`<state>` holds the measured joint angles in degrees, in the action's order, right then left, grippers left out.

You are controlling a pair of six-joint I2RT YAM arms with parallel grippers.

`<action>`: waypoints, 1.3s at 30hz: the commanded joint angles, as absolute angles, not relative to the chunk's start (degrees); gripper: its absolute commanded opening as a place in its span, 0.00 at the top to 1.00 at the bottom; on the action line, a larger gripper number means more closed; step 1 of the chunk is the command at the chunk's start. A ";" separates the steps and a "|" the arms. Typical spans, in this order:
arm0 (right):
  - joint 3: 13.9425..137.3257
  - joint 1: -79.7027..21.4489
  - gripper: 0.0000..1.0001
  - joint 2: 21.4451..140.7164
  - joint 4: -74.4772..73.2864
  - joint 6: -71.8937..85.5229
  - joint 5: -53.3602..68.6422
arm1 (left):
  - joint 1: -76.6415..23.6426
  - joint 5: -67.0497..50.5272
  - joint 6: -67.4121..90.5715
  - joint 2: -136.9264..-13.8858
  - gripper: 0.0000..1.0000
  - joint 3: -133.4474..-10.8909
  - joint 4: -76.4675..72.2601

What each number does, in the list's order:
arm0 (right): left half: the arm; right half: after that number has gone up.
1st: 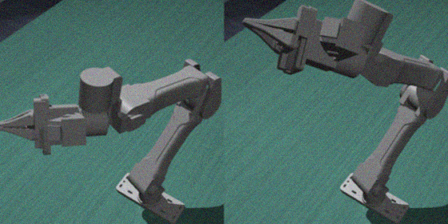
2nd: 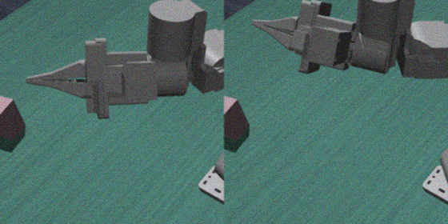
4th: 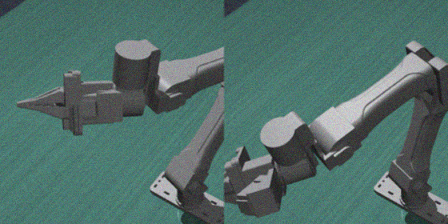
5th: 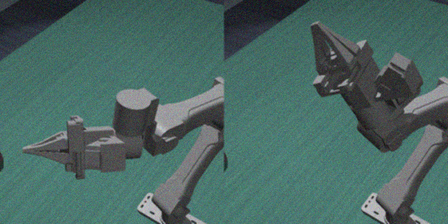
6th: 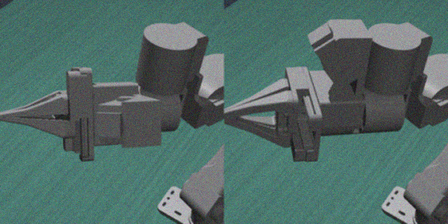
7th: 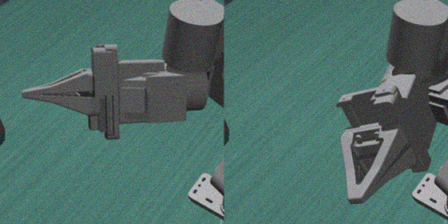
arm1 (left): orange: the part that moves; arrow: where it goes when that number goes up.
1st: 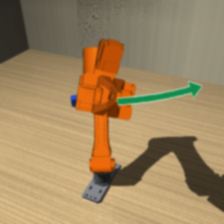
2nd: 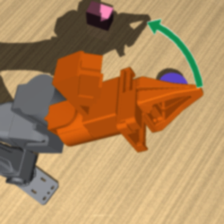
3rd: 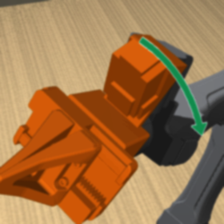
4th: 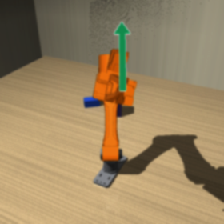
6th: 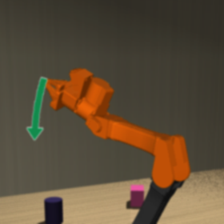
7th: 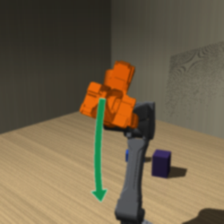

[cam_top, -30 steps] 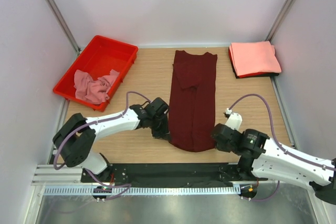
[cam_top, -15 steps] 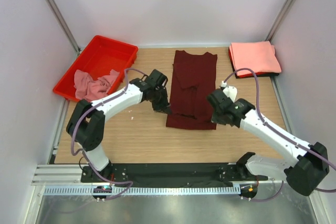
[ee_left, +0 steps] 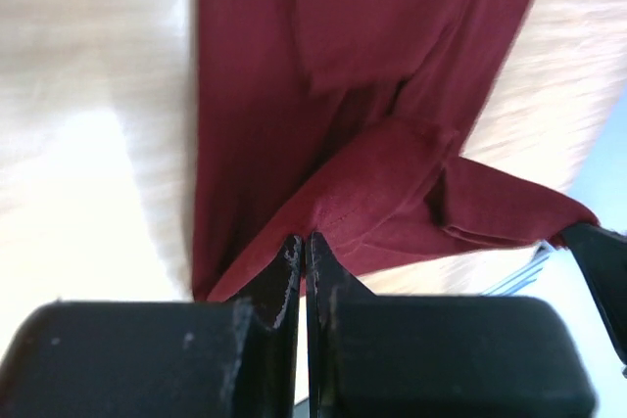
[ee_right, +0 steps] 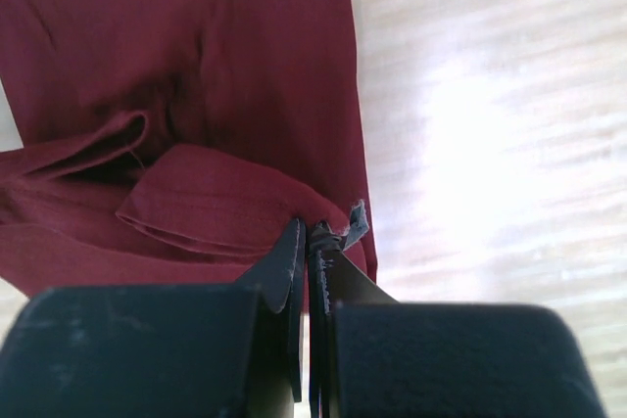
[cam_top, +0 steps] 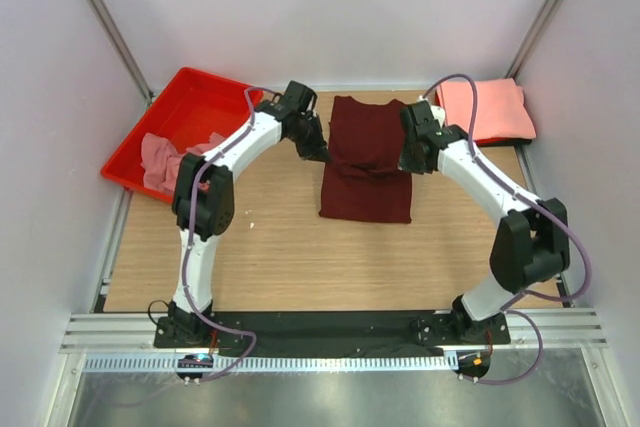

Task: Fold and stack the t-shirts
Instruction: Fold the tshirt

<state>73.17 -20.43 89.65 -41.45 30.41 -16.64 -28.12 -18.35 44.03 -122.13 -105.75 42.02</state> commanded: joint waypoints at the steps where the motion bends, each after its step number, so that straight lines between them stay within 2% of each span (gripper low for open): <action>1: 79.53 -17.58 0.99 94.55 -38.32 25.93 -14.24 | -26.02 -24.93 42.27 -126.37 1.00 -114.51 43.42; 7: 84.55 -14.42 0.99 101.24 -36.39 25.14 -11.78 | -23.47 -28.82 44.03 -133.76 1.00 -122.07 38.59; 15: 89.73 -11.08 0.99 109.68 -34.28 23.91 -9.23 | -21.97 -35.68 48.33 -141.93 1.00 -125.77 28.66; 20: 90.35 -9.50 0.99 112.23 -31.12 23.82 -6.86 | -21.97 -35.77 49.57 -144.40 1.00 -126.82 24.35; 21: 90.61 -9.32 0.98 113.19 -30.68 23.73 -6.51 | -21.80 -35.68 49.66 -145.01 1.00 -127.35 24.26; 23: 91.40 -9.05 0.91 113.99 -29.63 23.38 -5.54 | -21.53 -35.86 49.75 -146.16 1.00 -128.67 24.17; 28: 95.88 -8.00 0.77 116.54 -29.26 22.24 -2.82 | -20.74 -34.46 49.05 -143.71 0.85 -126.75 23.82; 31: 98.52 -8.00 0.63 115.15 -31.90 20.83 -1.06 | -20.04 -30.61 46.42 -138.18 0.72 -122.62 25.13; 32: 97.92 -7.91 0.54 114.09 -33.56 20.83 -0.97 | -19.87 -28.58 43.71 -134.51 0.68 -121.48 26.01; 33: 97.21 -8.00 0.52 113.21 -34.44 20.92 -1.05 | -19.95 -26.56 42.55 -132.65 0.60 -120.25 26.97; 34: 96.42 -7.91 0.50 111.03 -35.50 21.18 -1.05 | -19.86 -24.11 41.41 -130.97 0.57 -116.67 27.85; 36: 93.26 -7.91 0.48 108.73 -37.70 21.62 1.56 | -20.21 -23.29 39.12 -126.31 0.53 -112.87 27.86; 39: 88.52 -7.82 0.49 103.81 -39.81 21.36 7.09 | -21.09 -23.11 38.06 -121.40 0.52 -104.79 28.04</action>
<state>91.61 -8.01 111.22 -35.59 22.13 0.58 -20.34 -25.12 42.26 -129.08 -109.23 28.10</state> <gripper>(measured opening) 0.516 0.473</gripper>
